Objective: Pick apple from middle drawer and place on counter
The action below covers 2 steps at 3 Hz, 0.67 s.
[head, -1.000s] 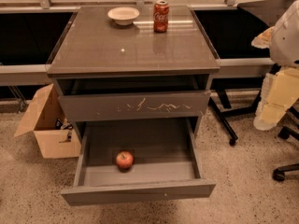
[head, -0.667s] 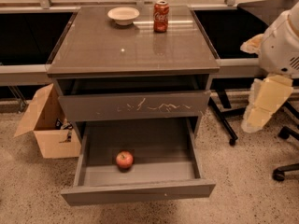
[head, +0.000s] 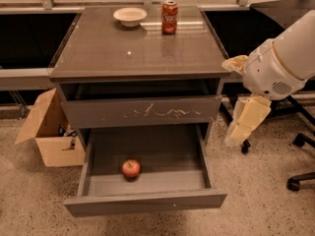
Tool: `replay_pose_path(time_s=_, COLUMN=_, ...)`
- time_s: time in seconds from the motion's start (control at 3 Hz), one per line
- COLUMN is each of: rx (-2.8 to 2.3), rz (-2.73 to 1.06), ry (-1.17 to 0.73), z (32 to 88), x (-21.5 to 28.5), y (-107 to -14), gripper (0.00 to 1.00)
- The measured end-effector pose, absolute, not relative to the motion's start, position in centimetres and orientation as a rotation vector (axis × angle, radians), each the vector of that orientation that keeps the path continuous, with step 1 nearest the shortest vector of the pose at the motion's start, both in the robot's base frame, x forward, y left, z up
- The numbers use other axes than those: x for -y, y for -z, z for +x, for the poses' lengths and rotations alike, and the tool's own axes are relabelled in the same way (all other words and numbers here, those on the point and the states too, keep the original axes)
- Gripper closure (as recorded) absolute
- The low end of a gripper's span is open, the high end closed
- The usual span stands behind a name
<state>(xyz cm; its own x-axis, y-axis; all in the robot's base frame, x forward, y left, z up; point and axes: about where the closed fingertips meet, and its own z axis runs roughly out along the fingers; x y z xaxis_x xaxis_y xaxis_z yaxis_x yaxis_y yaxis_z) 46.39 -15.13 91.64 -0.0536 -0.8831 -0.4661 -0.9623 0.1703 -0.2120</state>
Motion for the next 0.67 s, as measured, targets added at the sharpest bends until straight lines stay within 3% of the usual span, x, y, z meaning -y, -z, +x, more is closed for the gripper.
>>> replay_pose_path(time_s=0.67, rx=-1.92, rz=-1.754, ry=-0.262, z=46.6, x=14.3, y=-90.4, gripper=0.0)
